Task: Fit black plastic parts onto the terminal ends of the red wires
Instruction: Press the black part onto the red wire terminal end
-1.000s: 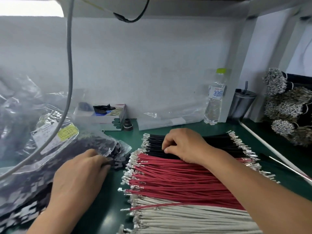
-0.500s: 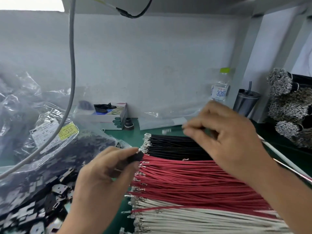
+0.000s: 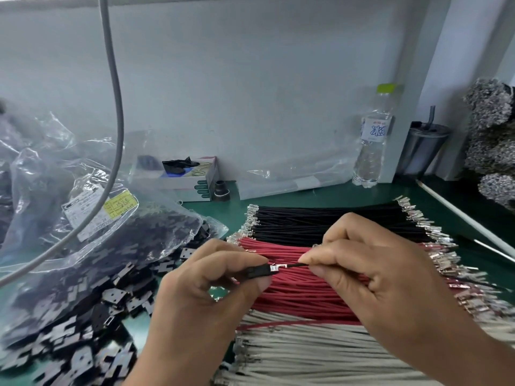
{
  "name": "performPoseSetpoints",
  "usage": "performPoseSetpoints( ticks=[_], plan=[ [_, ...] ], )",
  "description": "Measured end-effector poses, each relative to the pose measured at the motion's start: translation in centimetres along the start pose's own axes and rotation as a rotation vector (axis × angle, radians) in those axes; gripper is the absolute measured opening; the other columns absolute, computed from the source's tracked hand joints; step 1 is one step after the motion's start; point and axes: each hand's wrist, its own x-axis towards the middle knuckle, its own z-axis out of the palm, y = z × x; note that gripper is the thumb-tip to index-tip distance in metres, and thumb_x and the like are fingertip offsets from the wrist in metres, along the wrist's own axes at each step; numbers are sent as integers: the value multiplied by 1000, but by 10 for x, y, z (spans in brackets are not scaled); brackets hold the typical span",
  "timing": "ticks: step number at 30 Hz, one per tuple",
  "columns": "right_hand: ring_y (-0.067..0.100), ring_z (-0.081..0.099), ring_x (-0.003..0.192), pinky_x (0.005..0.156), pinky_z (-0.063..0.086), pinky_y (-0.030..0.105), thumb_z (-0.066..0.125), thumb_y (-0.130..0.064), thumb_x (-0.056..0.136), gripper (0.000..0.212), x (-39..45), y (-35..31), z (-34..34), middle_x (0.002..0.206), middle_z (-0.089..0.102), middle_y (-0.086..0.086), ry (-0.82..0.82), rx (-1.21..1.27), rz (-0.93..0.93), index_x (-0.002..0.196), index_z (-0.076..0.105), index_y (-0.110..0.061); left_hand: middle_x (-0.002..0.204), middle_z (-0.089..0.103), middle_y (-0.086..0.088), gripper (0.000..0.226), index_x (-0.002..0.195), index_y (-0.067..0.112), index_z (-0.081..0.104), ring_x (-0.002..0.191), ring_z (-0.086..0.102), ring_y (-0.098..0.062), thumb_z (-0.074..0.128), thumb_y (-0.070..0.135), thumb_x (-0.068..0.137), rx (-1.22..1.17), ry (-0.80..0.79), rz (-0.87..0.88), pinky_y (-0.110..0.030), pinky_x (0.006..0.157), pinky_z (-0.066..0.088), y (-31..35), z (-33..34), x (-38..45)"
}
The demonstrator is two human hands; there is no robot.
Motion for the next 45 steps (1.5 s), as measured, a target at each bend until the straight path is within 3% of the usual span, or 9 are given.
performPoseSetpoints(
  ticks=[6, 10, 16, 23, 30, 37, 40, 43, 45],
  plan=[
    [7, 55, 68, 58, 40, 16, 61, -40, 94, 20, 0, -2, 3, 83, 56, -16, -3, -5, 5, 97, 79, -30, 89, 77, -1, 18, 90, 37, 81, 73, 71, -21, 83, 37, 71, -169, -46, -47, -32, 68, 60, -3, -3, -1],
    [14, 59, 71, 58, 43, 19, 63, -40, 93, 19, 0, -2, 2, 84, 56, -14, -11, 112, 13, 97, 79, -30, 84, 76, -7, 21, 88, 32, 84, 76, 70, -28, 90, 29, 68, -236, -90, -114, -45, 72, 61, -3, -5, -1],
    [0, 52, 71, 57, 44, 19, 54, -38, 96, 26, -2, -9, 16, 86, 54, -17, -31, -39, -17, 97, 77, -26, 80, 75, 12, 20, 85, 35, 83, 70, 69, -9, 84, 25, 68, 25, -83, 1, -14, 66, 53, 2, -2, -3],
    [-1, 61, 80, 68, 39, 5, 65, -37, 92, 15, -4, -3, 16, 88, 60, -19, -28, 99, 45, 95, 77, -28, 70, 69, 14, 19, 87, 37, 82, 62, 59, -5, 89, 30, 70, -37, -101, -50, -13, 61, 47, 3, -5, -1],
    [2, 56, 76, 66, 42, 13, 60, -32, 95, 18, -6, -6, 26, 87, 57, -15, -16, -14, -37, 89, 73, -21, 76, 73, 13, 20, 86, 38, 82, 68, 66, -9, 83, 31, 68, 52, -115, -52, -15, 60, 50, 7, -5, -3],
    [5, 56, 79, 62, 49, 28, 62, -40, 94, 19, 2, 1, 19, 86, 58, -17, 7, -123, -55, 90, 74, -25, 75, 71, 21, 29, 92, 40, 81, 66, 64, 2, 87, 18, 74, 110, -129, -52, -6, 60, 45, 4, -2, 2],
    [12, 53, 87, 68, 44, 27, 69, -34, 91, 12, 6, -3, 9, 91, 58, -13, 108, -205, -77, 92, 76, -25, 77, 75, 11, 34, 96, 44, 79, 65, 67, -10, 87, 17, 77, -6, -57, -113, -27, 64, 58, -4, 0, 9],
    [12, 53, 81, 58, 48, 32, 69, -37, 88, 8, -2, -19, 24, 88, 57, -15, -141, -156, -163, 84, 73, -31, 81, 77, -6, 27, 93, 38, 82, 70, 69, -33, 91, 21, 73, -159, 0, -186, -52, 67, 61, -10, 1, 11],
    [10, 53, 79, 54, 49, 32, 70, -41, 84, 8, -5, -26, 38, 85, 57, -15, -308, -169, -139, 83, 74, -33, 79, 77, -9, 24, 92, 36, 82, 70, 69, -35, 84, 24, 71, -212, 8, -193, -46, 63, 61, -12, 2, 10]
  ],
)
